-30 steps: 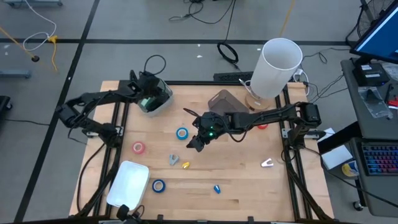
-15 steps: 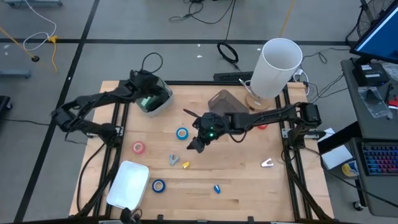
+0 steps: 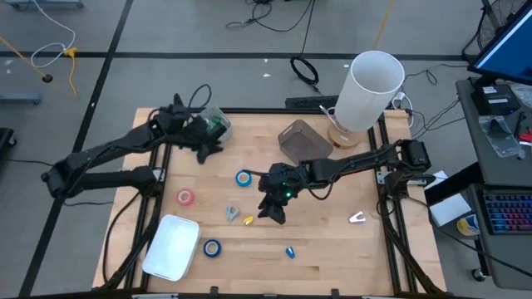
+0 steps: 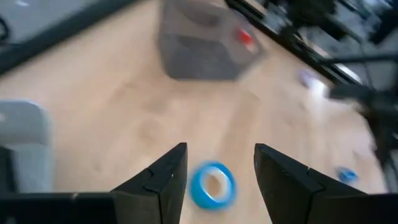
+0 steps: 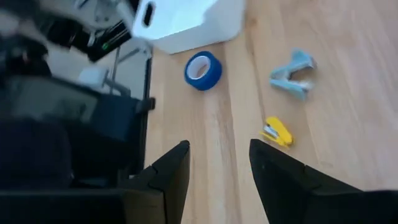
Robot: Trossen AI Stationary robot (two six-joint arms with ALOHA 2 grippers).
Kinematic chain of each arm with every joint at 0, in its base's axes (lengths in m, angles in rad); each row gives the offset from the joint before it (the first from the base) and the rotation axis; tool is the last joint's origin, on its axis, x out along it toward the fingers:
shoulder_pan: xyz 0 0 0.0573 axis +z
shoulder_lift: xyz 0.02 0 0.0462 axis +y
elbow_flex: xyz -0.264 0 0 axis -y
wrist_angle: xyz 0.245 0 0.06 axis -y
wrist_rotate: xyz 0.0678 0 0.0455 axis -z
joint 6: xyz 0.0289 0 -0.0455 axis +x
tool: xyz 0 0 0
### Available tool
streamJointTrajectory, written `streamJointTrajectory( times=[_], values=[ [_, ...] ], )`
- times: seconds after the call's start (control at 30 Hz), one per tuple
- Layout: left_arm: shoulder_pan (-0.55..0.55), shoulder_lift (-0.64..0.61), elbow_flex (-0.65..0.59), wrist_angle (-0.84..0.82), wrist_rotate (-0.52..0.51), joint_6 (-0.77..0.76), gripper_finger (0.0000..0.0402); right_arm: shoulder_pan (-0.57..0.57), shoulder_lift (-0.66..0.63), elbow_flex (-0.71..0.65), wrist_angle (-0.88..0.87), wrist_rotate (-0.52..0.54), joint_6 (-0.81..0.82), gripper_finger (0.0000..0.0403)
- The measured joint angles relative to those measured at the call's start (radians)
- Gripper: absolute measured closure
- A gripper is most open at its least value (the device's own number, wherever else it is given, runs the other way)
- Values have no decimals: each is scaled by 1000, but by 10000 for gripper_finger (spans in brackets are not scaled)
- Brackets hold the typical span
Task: Pick and place Stapler, Stapler remover, tape
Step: Put the blue stapler into the gray bin
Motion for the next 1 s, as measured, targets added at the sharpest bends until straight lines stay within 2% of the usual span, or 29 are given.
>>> streamJointTrajectory(
  times=[0.13,0.3,0.37,0.5,0.7,1.0],
  values=[
    [-100,-68,0,-103,2,-36,215,2,0,0,-7,-5,-97,243],
    [-230,-111,0,-154,-17,-152,215,18,0,0,-181,-82,-74,243],
    [-285,-114,0,-153,-61,-192,215,40,0,0,-278,-107,-15,243],
    [-382,-105,0,-153,-190,-226,215,94,0,0,-418,-119,219,243],
    [-458,-79,0,-150,-367,-225,215,168,0,0,-394,-129,526,242],
    [-468,-65,0,-148,-393,-63,215,224,0,0,-367,23,755,241]
  ],
)
